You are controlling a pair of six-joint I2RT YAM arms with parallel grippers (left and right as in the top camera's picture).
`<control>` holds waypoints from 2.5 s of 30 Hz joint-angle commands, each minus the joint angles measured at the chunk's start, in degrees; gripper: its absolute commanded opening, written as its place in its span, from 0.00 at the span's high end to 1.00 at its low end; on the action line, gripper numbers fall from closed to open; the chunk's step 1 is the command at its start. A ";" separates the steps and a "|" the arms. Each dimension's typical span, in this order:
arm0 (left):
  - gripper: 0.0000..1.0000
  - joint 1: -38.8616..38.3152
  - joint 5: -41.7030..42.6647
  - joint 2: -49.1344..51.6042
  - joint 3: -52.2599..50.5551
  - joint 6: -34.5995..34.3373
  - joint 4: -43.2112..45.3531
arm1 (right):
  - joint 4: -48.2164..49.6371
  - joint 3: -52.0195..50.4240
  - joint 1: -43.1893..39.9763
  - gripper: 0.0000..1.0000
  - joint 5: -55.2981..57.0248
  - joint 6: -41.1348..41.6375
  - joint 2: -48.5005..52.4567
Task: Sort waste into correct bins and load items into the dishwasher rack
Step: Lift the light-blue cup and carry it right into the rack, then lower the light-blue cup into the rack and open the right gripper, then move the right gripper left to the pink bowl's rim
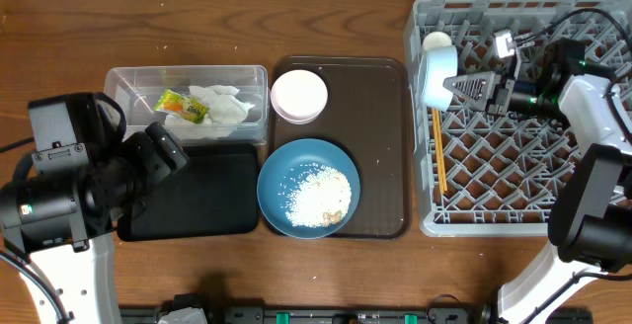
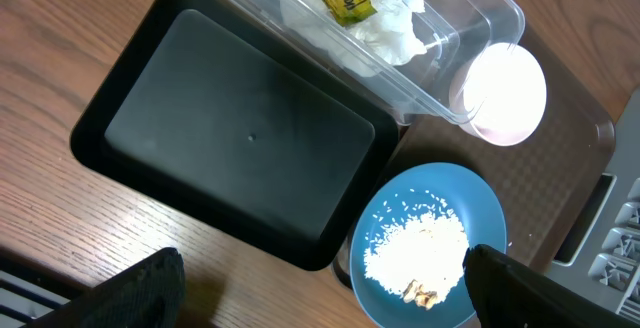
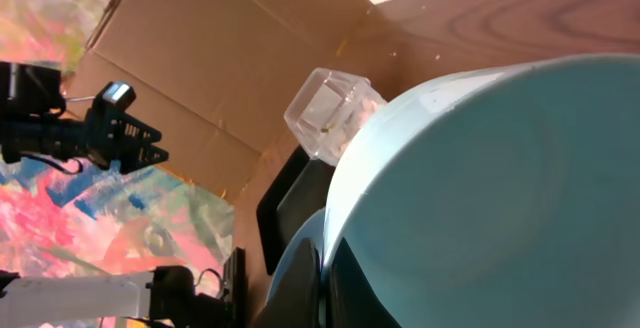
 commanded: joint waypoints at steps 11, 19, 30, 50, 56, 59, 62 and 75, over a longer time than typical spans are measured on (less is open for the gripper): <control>0.08 0.28 -0.50 0.07 0.94 -0.11 -0.07 | -0.04 -2.54 -1.14 0.99 6.51 -3.02 0.48; 0.08 0.28 -0.50 0.07 0.94 -0.11 -0.07 | 0.33 -4.28 -2.67 0.99 9.38 -3.04 0.48; 0.09 0.28 -0.50 0.07 0.94 -0.11 -0.07 | -2.75 -4.37 -6.93 0.92 9.55 -2.97 0.48; 0.09 0.28 -0.50 0.07 0.94 -0.11 -0.07 | 0.87 1.11 -13.53 0.01 22.84 20.65 -0.39; 0.08 0.28 -0.50 0.07 0.94 -0.11 -0.07 | -1.92 8.39 -9.81 0.01 36.98 26.01 -5.09; 0.09 0.28 -0.50 0.07 0.94 -0.11 -0.07 | -3.85 11.06 -6.10 0.01 45.22 27.54 -8.22; 0.09 0.28 -0.50 0.07 0.94 -0.11 -0.07 | -4.11 11.82 -0.20 0.01 52.65 27.54 -12.15; 0.09 0.28 -0.50 0.07 0.94 -0.11 -0.07 | 5.31 11.78 36.02 0.01 74.07 27.71 -14.60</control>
